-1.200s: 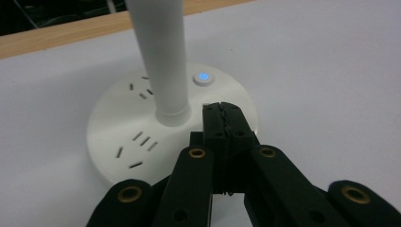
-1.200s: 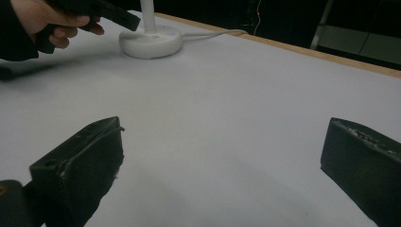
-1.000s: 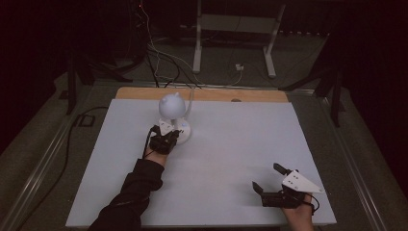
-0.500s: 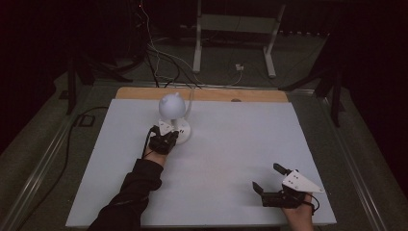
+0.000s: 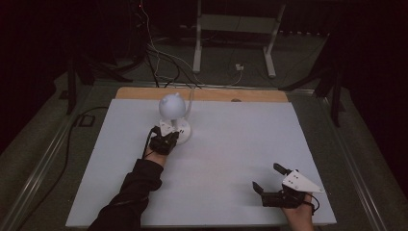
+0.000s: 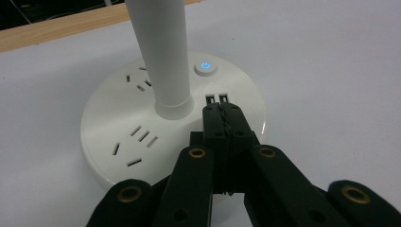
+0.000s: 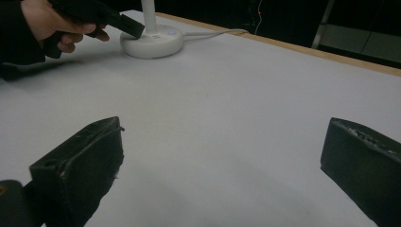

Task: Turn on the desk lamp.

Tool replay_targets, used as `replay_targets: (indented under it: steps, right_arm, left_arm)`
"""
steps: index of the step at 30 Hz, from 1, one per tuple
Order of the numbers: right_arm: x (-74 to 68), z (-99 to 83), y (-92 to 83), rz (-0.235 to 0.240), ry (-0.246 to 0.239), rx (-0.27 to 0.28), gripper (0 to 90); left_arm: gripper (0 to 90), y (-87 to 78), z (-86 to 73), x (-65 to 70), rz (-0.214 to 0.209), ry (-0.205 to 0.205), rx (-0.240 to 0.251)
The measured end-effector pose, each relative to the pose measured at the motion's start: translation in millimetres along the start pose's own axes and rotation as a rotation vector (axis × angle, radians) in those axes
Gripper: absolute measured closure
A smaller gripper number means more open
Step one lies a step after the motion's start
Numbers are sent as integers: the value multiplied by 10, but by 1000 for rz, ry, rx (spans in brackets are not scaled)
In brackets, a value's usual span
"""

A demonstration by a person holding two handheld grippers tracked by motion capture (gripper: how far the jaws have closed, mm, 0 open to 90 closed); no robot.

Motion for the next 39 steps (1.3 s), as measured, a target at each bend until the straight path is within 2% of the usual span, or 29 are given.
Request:
replay_targets:
  steps: [3, 4, 6, 8, 11, 12, 13, 14, 15, 16, 18, 20, 21, 23, 24, 26, 29, 30, 31, 32, 33, 34, 35, 36, 37, 39]
  right_arm:
    - [1, -2, 1, 0, -1, -1, 0]
    - [5, -3, 2, -1, 3, -2, 0]
    - [5, -6, 4, -2, 3, -4, 0]
    - [3, -8, 6, -3, 2, -6, 0]
    - [-8, -12, 6, -1, -1, -9, 0]
    - [-10, -12, 5, -1, -1, -8, 0]
    - [-11, -11, 4, 0, 0, -8, 0]
    - [-11, -10, 3, 0, 0, -7, 0]
    - [-9, -6, 0, -1, -1, -4, 0]
    - [-5, -2, -4, 0, -2, -1, 0]
    - [1, 1, -6, 1, 1, 1, 0]
    - [21, 0, -3, -1, 8, 2, 0]
    - [21, -1, -2, -1, 8, 1, 0]
    - [13, 0, -7, 0, 9, 1, 0]
    - [13, 0, -7, 0, 9, 1, 0]
    - [6, 9, -14, -1, 4, 6, 0]
    - [10, 7, -13, -1, 5, 5, 0]
    - [16, 5, -9, -2, 9, 3, 0]
    - [16, 5, -9, -2, 9, 3, 0]
    - [17, 5, -9, -2, 9, 3, 0]
    - [17, 5, -9, -2, 9, 3, 0]
    - [18, 5, -9, -3, 9, 3, 0]
    - [18, 5, -9, -2, 10, 3, 0]
    - [18, 4, -8, -3, 10, 3, 0]
    - [18, 4, -8, -3, 10, 3, 0]
    - [16, 1, -4, -3, 8, 1, 0]
  left_arm:
    - [900, 2, 2, 0, -4, 12, -8]
    - [900, 1, 0, 3, 8, 40, -13]
    - [900, 2, 8, 14, 13, 42, -18]
    - [900, 0, 8, 25, 26, 61, -25]
    - [900, -1, 3, 8, 3, 44, -15]
    - [900, -7, 5, 9, -36, 1, 12]
    - [900, -7, 5, 9, -36, 1, 12]
    - [900, -38, 8, -2, -37, -33, 39]
    - [893, -65, 26, -7, -27, -29, 47]
    - [815, -95, 53, -9, -24, -30, 59]
    - [769, -126, 76, -8, -18, -27, 65]
    - [668, -174, 117, 4, -13, -37, 72]
    - [622, -208, 143, 19, 4, -45, 72]
    - [519, -226, 154, 32, 3, -51, 78]
    - [519, -250, 167, 43, 5, -57, 89]
    - [411, -305, 186, 52, 10, -75, 103]
    - [359, -344, 197, 40, 11, -90, 100]
    - [273, -359, 201, 31, 20, -93, 99]
    - [273, -371, 203, 22, 25, -95, 100]
    - [256, -388, 206, 14, 21, -95, 102]
    - [171, -406, 204, 6, 20, -88, 101]
    - [159, -406, 204, 6, 20, -88, 101]
    - [123, -429, 193, 9, -11, -100, 94]
    - [78, -429, 193, 9, -11, -100, 94]
    - [78, -444, 190, 9, -18, -104, 91]
    - [27, -495, 207, 34, -55, -101, 96]
Point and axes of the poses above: each handheld gripper's, and its own axes: y roughly forward along the jaws, z roughly out of its top, x roughly to its right, the point moved 7 cm from there along y, roughly forward along the jaws, and after that the axes turned 13 degrees about y, right-handed, at the moved point
